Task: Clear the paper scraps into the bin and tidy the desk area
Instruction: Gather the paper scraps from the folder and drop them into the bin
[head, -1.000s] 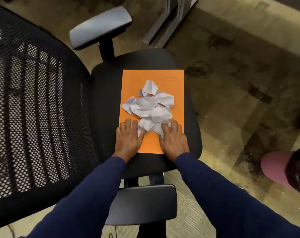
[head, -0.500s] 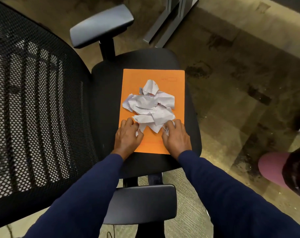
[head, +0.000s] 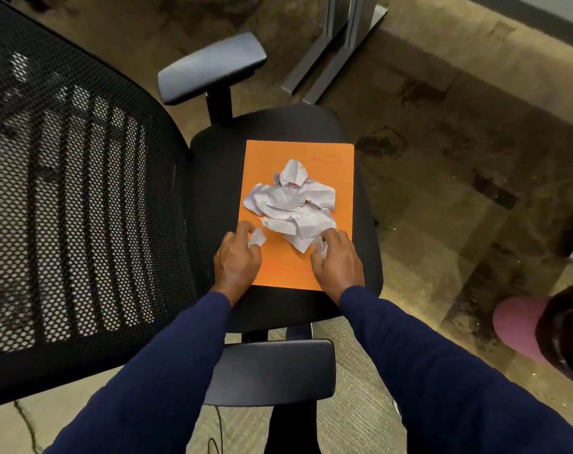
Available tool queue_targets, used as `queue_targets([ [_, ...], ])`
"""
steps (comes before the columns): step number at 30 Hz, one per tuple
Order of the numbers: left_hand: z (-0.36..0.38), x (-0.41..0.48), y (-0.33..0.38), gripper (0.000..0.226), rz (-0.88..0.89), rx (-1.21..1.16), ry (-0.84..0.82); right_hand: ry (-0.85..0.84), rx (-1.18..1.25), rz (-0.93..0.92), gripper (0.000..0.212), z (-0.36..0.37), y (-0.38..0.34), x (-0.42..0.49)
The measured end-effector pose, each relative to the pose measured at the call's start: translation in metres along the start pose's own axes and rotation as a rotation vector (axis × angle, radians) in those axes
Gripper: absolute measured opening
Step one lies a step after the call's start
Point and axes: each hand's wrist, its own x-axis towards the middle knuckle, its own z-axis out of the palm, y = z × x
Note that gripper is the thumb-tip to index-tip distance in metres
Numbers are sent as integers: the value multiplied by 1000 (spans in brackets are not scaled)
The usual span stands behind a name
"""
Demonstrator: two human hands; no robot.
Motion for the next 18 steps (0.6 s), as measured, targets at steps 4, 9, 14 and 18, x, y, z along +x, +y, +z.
queue_targets([
  [4, -18, -9, 6, 44, 47, -52, 44, 5, 90, -2, 24, -11, -10, -3],
  [9, -30, -10, 27, 39, -6, -161, 143, 32, 223, 35, 21, -26, -20, -1],
  [14, -30, -10, 62, 24, -45, -268, 198, 31, 301, 133, 8, -45, -21, 3],
  [18, -17, -9, 99, 30, -71, -339, 173, 51, 374, 207, 3, -65, -7, 5],
])
